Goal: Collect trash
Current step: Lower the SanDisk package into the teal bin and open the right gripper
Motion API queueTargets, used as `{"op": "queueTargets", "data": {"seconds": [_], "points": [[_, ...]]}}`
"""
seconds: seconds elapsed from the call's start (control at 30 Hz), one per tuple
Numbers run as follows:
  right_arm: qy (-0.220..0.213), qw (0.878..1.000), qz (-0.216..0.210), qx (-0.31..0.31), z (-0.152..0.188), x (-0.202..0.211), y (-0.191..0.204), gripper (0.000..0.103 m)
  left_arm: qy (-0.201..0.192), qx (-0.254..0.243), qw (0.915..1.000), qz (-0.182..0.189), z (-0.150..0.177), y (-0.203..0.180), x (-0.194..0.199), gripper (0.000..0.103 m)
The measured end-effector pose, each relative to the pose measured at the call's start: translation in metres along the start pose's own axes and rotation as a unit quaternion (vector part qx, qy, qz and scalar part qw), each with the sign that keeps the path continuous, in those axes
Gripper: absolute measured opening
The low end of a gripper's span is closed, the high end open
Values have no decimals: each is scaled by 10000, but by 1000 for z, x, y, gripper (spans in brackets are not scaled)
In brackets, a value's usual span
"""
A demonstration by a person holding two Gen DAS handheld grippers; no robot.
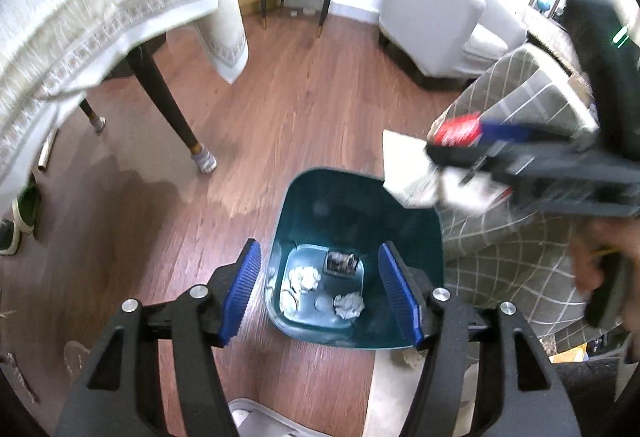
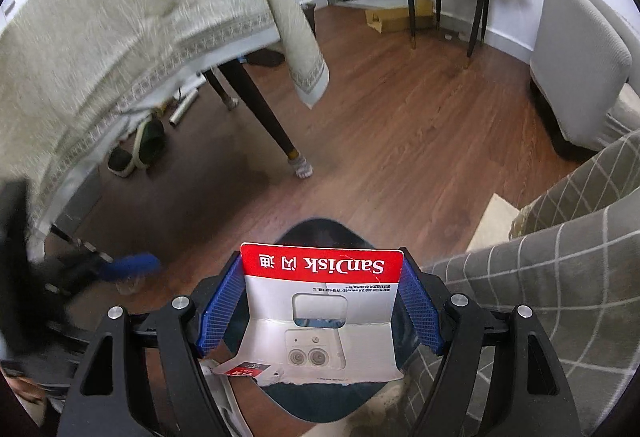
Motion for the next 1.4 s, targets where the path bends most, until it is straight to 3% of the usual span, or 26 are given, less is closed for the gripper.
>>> {"op": "queueTargets", "data": {"seconds": [0.33, 0.53, 0.9, 1.17, 1.4], "points": [[690, 9971, 243, 223, 32, -55, 2, 76, -680, -162, 9974, 160, -14, -19, 65, 49], [1044, 9935, 353, 294, 47, -83, 4, 76, -870, -107, 9958, 282, -19, -22, 86, 38], [1601, 9833, 685, 529, 75, -122, 2, 76, -1158, 21, 9923, 434, -30, -23, 117, 34], [1607, 9829, 675, 587, 80, -114, -5, 81, -1338, -92, 9902, 384, -38, -35, 137, 33], [1078, 9912, 448, 626, 67, -72, 5, 81, -1476, -213, 9881, 372, -47, -51, 150, 33]]}}
Point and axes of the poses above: each gripper's, at about its wrist camera, not at the fingertips, and x roughly against the way its jaws point, y to its left, z to its underside, the point moved 5 cm from there along -x, roughly the way its jaws point, and after that the axes turned 12 degrees about y, right-handed, at the moved point
